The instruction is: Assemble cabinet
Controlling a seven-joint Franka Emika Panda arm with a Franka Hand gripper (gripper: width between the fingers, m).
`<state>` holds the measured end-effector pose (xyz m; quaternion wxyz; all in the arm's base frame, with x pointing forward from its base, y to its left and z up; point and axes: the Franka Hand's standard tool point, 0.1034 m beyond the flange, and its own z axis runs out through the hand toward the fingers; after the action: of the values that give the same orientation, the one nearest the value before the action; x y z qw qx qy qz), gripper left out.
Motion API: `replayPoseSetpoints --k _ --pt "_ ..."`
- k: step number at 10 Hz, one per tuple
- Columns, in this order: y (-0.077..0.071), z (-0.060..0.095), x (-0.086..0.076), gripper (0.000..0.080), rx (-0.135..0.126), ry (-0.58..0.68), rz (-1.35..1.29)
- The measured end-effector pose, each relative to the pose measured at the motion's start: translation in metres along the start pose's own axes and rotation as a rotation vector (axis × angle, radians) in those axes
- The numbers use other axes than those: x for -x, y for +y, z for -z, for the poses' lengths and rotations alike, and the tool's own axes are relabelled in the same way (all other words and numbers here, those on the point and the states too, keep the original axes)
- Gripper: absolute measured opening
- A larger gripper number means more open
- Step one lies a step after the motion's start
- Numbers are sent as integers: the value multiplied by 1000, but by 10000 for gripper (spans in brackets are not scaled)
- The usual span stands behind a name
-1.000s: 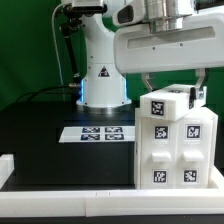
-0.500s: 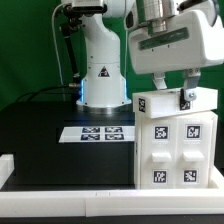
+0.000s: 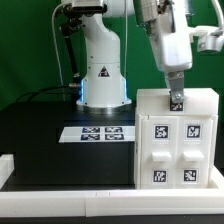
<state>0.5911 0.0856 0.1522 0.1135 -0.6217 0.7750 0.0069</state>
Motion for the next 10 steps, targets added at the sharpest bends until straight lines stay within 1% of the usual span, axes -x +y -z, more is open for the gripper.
replayPoseSetpoints --k 2,4,5,6,7,8,9,10 --pt "-1 0 -1 560 0 -15 -136" --pt "-3 1 0 560 7 -26 -167" --pt "-4 1 0 560 1 -32 -211" --pt "-4 1 1 560 2 -32 -186" --pt "-4 2 2 756 0 -35 -170" --pt "-4 7 5 756 -7 -48 -154" --pt "-5 13 8 786 -16 -62 -142" --pt "-7 18 10 786 -24 -76 -143"
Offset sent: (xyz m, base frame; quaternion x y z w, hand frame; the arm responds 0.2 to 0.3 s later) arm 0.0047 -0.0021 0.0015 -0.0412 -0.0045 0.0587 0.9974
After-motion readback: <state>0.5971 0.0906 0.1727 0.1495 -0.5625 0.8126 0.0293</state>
